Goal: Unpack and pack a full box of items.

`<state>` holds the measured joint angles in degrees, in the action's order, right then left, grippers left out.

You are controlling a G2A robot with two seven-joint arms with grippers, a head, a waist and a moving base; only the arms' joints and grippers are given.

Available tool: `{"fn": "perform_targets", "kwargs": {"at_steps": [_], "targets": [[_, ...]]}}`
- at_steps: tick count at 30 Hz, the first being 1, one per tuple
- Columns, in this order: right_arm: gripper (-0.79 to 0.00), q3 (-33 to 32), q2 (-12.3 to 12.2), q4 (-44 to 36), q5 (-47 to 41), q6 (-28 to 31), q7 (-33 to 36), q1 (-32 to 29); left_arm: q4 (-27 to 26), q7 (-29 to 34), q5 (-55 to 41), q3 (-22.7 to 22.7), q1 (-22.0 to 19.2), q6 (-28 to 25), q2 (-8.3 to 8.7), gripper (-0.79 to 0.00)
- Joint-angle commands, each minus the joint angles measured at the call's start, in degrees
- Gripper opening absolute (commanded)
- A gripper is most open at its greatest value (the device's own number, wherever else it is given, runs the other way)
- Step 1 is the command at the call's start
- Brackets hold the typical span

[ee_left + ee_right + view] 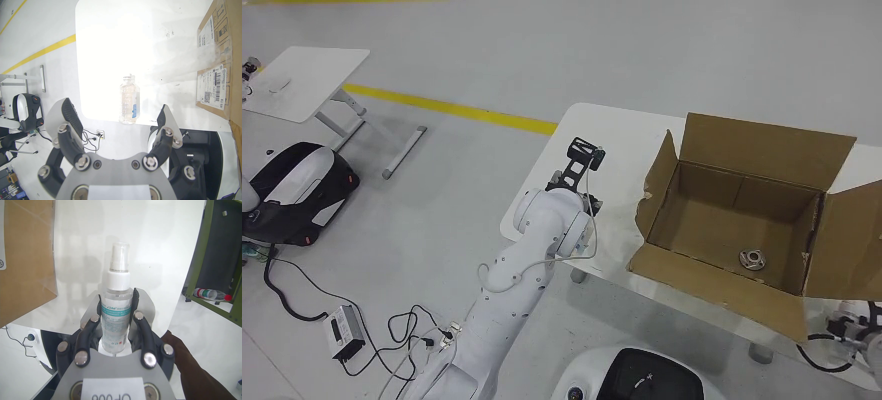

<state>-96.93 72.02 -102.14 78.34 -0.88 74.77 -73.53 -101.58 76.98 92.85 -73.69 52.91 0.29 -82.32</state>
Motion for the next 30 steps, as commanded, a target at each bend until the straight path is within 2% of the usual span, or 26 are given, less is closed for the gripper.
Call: {"fn": "perform_targets", "kwargs": {"at_steps": [1,2,3,5,6,8,9,16,21,23,24,25,26,27,30], "targets": [[-0.671,0.34,-0.03,0.44,0.07,-0.07,0.0,0.37,0.0,0.0,0.0,0.0,0.0,0.0,0.0,0.0],[-0.52,0.44,-0.06,0.7,0.13,-0.13,0.02,0.53,0.0,0.0,0.0,0.0,0.0,0.0,0.0,0.0],[-0.443,0.54,-0.09,0.88,0.28,-0.15,0.04,0.7,0.0,0.0,0.0,0.0,0.0,0.0,0.0,0.0],[-0.422,0.7,-0.15,1.06,0.38,-0.09,0.05,0.95,0.0,0.0,0.0,0.0,0.0,0.0,0.0,0.0],[-0.385,0.74,-0.18,1.12,0.49,-0.06,0.04,1.05,0.0,0.0,0.0,0.0,0.0,0.0,0.0,0.0],[-0.249,0.75,-0.26,1.1,0.62,-0.03,0.09,1.22,0.0,0.0,0.0,0.0,0.0,0.0,0.0,0.0],[-0.222,0.7,-0.3,1.08,0.62,0.01,0.17,1.27,0.0,0.0,0.0,0.0,0.0,0.0,0.0,0.0],[-0.197,-0.95,-0.49,-2.34,-1.8,-0.79,-0.43,0.7,0.0,0.0,0.0,0.0,0.0,0.0,0.0,0.0],[-0.185,-4.89,-0.65,-12.56,-6.98,-1.28,-0.88,-1.8,0.0,0.0,0.0,0.0,0.0,0.0,0.0,0.0],[-0.197,-7.12,-0.84,-17.53,-8.19,-0.51,-1.47,-2.81,0.0,0.0,0.0,0.0,0.0,0.0,0.0,0.0],[-0.32,-8.23,-0.88,-20.21,-9.53,-0.49,-2.27,-3.02,0.0,0.0,0.0,0.0,0.0,0.0,0.0,0.0],[-0.536,-9.3,-0.89,-22.92,-11.65,-0.41,-2.94,-3.1,0.0,0.0,0.0,0.0,0.0,0.0,0.0,0.0],[-0.686,-10.5,-0.95,-25.35,-13.19,-0.18,-3.33,-3.16,0.0,0.0,0.0,0.0,0.0,0.0,0.0,0.0],[-0.785,-11.5,-1.01,-27.59,-14.73,0.36,-4.05,-3.22,0.0,0.0,0.0,0.0,0.0,0.0,0.0,0.0],[-0.785,-13.16,-1.25,-32.5,-22.52,6.35,-6.7,-3.89,0.0,0.0,0.0,0.0,0.0,0.0,0.0,0.0]]}}
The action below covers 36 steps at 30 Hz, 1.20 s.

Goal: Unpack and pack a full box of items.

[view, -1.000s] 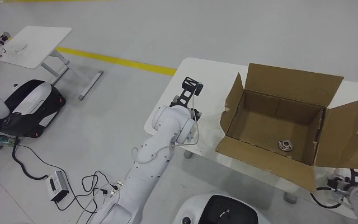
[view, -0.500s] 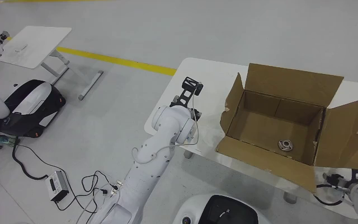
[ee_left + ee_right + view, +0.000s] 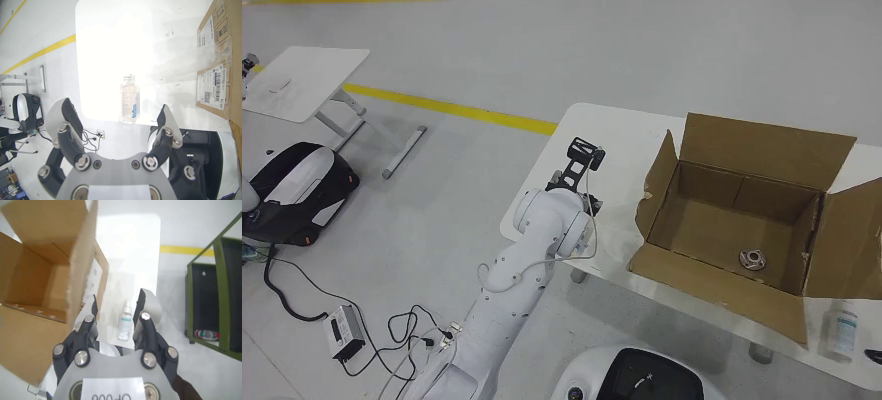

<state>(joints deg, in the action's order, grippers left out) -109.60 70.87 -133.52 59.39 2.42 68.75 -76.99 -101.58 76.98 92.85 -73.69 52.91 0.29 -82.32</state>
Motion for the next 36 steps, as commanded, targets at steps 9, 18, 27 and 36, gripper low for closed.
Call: {"fn": "perform_targets", "kwargs": {"at_steps": [9,18,27,36], "targets": [[-0.785,-1.16,-1.32,-1.12,-9.59,8.84,-3.58,3.09,0.0,0.0,0.0,0.0,0.0,0.0,0.0,0.0],[-0.785,23.36,-1.39,0.24,11.35,-7.9,3.43,12.98,0.0,0.0,0.0,0.0,0.0,0.0,0.0,0.0],[-0.785,45.55,1.02,20.77,32.58,-18.53,9.99,25.47,0.0,0.0,0.0,0.0,0.0,0.0,0.0,0.0],[-0.751,49.41,3.12,38.58,31.67,-17.62,15.32,32.17,0.0,0.0,0.0,0.0,0.0,0.0,0.0,0.0]]}}
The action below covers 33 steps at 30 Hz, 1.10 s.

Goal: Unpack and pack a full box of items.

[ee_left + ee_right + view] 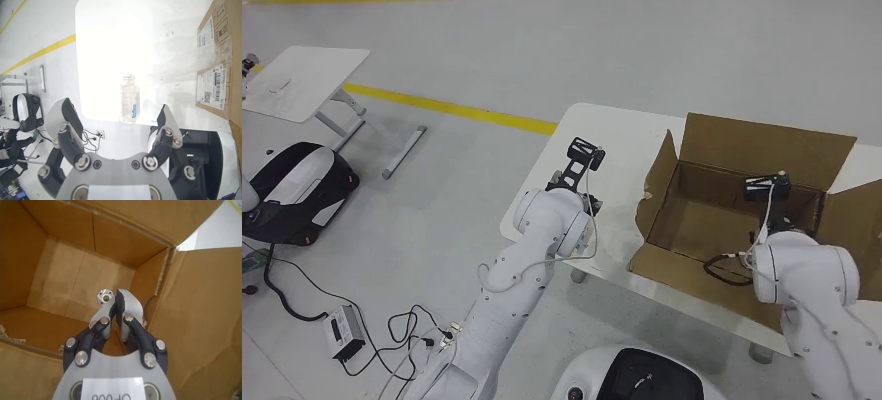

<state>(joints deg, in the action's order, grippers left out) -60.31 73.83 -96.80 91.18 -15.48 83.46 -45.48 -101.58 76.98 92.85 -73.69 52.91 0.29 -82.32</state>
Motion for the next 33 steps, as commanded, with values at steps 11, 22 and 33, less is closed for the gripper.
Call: {"fn": "perform_targets", "kwargs": {"at_steps": [11,22,33], "targets": [[-0.785,1.49,1.75,10.98,-3.96,2.83,2.27,5.06,0.0,0.0,0.0,0.0,0.0,0.0,0.0,0.0],[-0.785,1.11,1.84,11.6,-4.99,4.48,0.26,4.23,0.0,0.0,0.0,0.0,0.0,0.0,0.0,0.0],[-0.785,3.33,3.82,26.22,-10.72,11.43,4.54,12.23,0.0,0.0,0.0,0.0,0.0,0.0,0.0,0.0]]}}
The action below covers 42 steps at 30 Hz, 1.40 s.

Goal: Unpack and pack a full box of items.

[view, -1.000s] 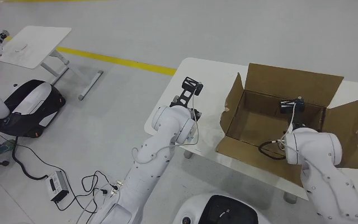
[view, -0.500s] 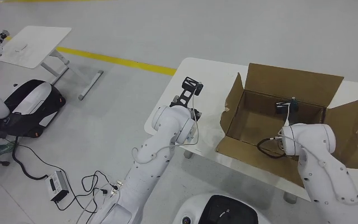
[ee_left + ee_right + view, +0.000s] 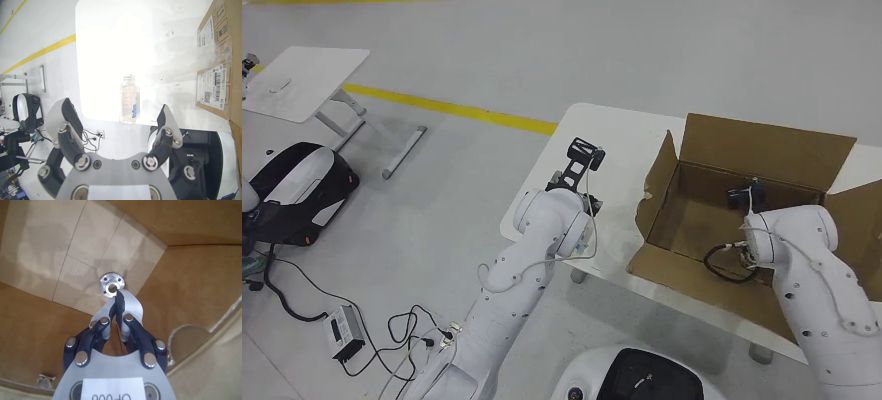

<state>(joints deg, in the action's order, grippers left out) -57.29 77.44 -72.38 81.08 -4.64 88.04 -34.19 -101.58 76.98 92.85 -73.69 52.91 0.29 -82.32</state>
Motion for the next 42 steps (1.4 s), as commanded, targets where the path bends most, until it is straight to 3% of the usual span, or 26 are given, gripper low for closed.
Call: {"fn": "perform_targets", "kwargs": {"at_steps": [1,7,9,11,14,29,42], "targets": [[-0.785,0.56,0.41,3.5,-0.84,0.45,-0.04,1.7,0.0,0.0,0.0,0.0,0.0,0.0,0.0,0.0],[-0.763,2.64,1.55,8.5,-1.49,0.84,-0.04,5.19,0.0,0.0,0.0,0.0,0.0,0.0,0.0,0.0],[-0.582,3.24,1.92,9.71,-2.05,1.0,-0.04,5.93,0.0,0.0,0.0,0.0,0.0,0.0,0.0,0.0],[-0.573,3.74,2.23,10.85,-2.31,1.16,-0.04,6.56,0.0,0.0,0.0,0.0,0.0,0.0,0.0,0.0],[-0.483,4.42,2.63,12.34,-2.44,1.07,-0.04,7.2,0.0,0.0,0.0,0.0,0.0,0.0,0.0,0.0],[-0.4,5.57,3.84,17.31,-1.4,-0.23,-0.04,7.61,0.0,0.0,0.0,0.0,0.0,0.0,0.0,0.0],[-0.394,6.85,5.41,22.36,-1.0,-0.61,-2.2,8.34,0.0,0.0,0.0,0.0,0.0,0.0,0.0,0.0]]}}
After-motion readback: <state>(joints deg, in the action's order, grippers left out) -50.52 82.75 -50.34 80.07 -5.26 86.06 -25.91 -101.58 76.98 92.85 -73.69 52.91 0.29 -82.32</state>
